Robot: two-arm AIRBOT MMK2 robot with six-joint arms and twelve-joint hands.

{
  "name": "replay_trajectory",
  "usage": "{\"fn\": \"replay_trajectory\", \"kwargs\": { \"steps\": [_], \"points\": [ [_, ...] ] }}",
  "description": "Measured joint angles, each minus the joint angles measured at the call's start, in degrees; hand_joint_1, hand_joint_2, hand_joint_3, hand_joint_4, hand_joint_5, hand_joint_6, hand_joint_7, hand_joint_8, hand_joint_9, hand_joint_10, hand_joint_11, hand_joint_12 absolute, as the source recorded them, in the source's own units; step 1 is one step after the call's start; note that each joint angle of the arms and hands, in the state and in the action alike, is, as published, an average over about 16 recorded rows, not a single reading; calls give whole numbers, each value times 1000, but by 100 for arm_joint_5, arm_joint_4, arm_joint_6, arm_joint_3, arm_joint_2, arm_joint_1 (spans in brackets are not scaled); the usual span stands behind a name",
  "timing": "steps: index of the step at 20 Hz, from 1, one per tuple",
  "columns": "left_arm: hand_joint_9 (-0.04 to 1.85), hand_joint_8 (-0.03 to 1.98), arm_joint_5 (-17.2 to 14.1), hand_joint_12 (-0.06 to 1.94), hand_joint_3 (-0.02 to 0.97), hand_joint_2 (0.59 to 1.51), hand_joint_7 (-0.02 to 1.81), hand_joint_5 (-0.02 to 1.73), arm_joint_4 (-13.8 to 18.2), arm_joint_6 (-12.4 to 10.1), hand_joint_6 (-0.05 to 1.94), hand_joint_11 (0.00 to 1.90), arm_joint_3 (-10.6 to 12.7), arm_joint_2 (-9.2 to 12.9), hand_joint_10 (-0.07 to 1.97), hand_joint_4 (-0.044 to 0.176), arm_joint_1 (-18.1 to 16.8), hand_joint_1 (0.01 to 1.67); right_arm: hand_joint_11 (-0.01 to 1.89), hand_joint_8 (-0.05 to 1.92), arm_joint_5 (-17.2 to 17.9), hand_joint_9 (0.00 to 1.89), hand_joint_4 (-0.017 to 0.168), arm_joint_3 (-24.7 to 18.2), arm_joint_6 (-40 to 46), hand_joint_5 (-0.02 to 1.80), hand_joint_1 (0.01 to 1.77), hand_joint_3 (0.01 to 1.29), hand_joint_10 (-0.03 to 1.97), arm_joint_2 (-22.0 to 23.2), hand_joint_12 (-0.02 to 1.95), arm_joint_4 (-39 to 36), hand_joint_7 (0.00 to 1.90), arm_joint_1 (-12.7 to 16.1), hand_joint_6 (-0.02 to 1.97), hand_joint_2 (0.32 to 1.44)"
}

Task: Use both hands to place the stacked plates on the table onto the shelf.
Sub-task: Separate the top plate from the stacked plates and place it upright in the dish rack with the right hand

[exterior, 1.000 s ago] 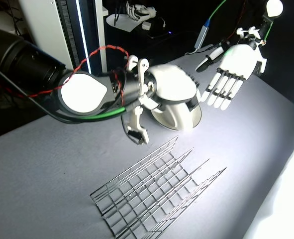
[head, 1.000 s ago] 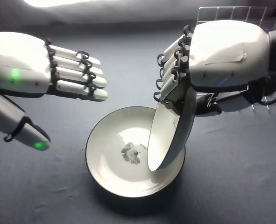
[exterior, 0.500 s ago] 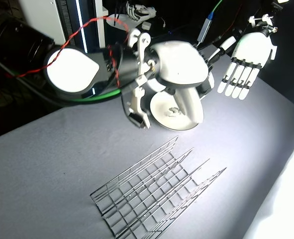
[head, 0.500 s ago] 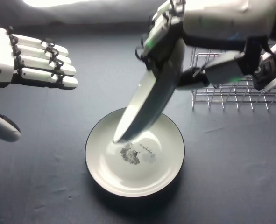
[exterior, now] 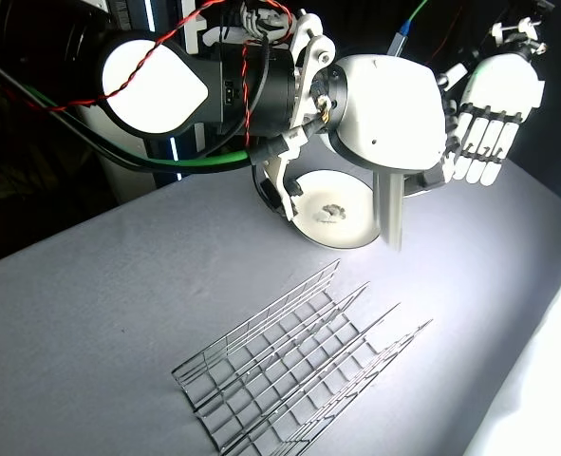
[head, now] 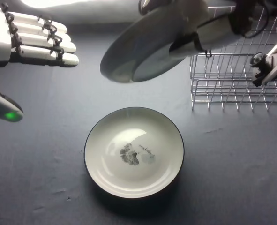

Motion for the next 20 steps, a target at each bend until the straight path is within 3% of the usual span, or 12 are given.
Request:
{"fn": "replay_trajectory", "kwargs": {
  "steps": [8,20],
  "points": [
    [20,-10,22,1,21,1107,13,19,-3,57,7,15,-46,56,8,6,166,15,766,726,-782,981,-5,-30,9,948,1369,13,1215,21,1297,1171,1045,307,881,990],
    [20,-9,9,0,21,1109,18,15,-2,200,7,15,-55,80,8,6,348,15,765,720,-1071,972,-6,77,10,940,1374,12,1210,262,1311,1921,1048,474,900,990]
  ]
}}
